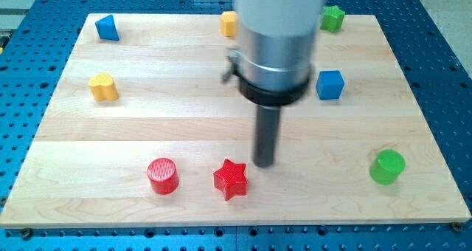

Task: Move the red star into the red circle

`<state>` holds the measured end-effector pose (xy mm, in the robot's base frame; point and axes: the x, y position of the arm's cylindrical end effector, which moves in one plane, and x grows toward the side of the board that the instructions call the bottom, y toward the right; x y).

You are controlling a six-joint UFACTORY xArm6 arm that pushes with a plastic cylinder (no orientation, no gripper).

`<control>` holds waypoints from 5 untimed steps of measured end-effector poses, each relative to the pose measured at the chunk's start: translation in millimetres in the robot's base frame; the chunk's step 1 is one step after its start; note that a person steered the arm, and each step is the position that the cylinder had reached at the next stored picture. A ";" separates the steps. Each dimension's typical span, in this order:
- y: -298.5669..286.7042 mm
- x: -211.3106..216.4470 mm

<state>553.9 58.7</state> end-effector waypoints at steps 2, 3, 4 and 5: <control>-54.1 27.3; -86.9 27.3; -111.7 27.2; -127.4 28.5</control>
